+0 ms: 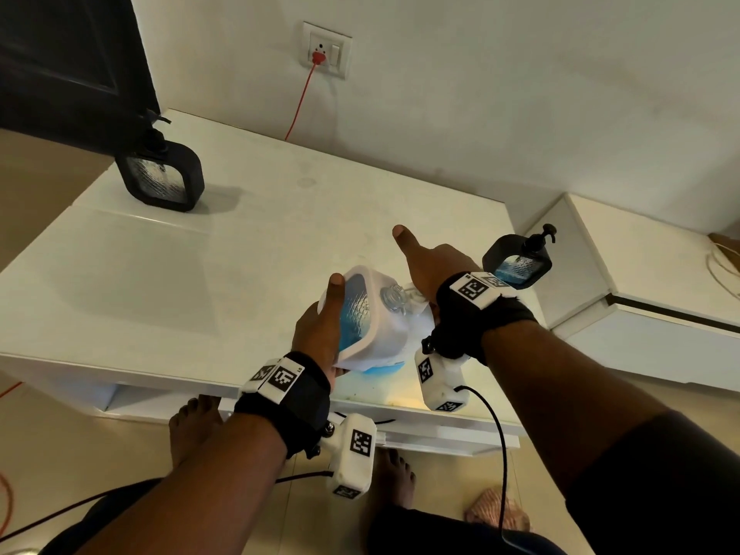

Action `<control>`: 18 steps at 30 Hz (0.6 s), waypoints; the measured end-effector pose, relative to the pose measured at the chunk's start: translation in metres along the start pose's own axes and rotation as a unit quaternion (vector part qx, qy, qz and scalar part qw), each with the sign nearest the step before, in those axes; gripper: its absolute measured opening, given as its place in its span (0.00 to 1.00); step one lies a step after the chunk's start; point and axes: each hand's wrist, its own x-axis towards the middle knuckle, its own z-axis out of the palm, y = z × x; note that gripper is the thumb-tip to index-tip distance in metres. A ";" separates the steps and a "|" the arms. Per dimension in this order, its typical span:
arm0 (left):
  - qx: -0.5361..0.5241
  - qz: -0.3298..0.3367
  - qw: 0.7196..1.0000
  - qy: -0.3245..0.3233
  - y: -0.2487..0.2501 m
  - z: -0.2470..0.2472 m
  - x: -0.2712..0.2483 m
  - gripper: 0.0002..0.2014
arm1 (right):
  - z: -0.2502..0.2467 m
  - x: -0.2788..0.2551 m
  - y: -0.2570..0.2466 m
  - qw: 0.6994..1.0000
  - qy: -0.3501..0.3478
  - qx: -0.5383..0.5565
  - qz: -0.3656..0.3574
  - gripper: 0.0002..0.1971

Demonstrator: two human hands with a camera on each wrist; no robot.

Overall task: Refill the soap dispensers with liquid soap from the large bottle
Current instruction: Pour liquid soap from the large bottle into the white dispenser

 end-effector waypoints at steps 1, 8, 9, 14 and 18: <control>-0.002 0.001 1.000 0.000 0.000 0.000 0.000 0.30 | 0.001 0.000 0.001 1.000 0.003 -0.002 0.001 0.41; -0.005 0.000 1.000 -0.012 0.000 0.000 -0.001 0.39 | 0.000 -0.001 0.000 1.000 0.006 -0.004 -0.001 0.39; -0.006 -0.002 1.000 -0.011 0.000 0.000 -0.001 0.39 | -0.001 -0.001 -0.001 1.000 0.001 -0.004 -0.003 0.40; 0.006 -0.003 1.000 0.003 0.002 -0.001 -0.001 0.35 | -0.009 0.000 -0.006 0.997 -0.065 0.041 0.005 0.42; 0.013 -0.003 1.000 0.003 0.002 0.000 0.000 0.26 | -0.010 0.000 -0.005 0.996 -0.070 0.055 0.005 0.40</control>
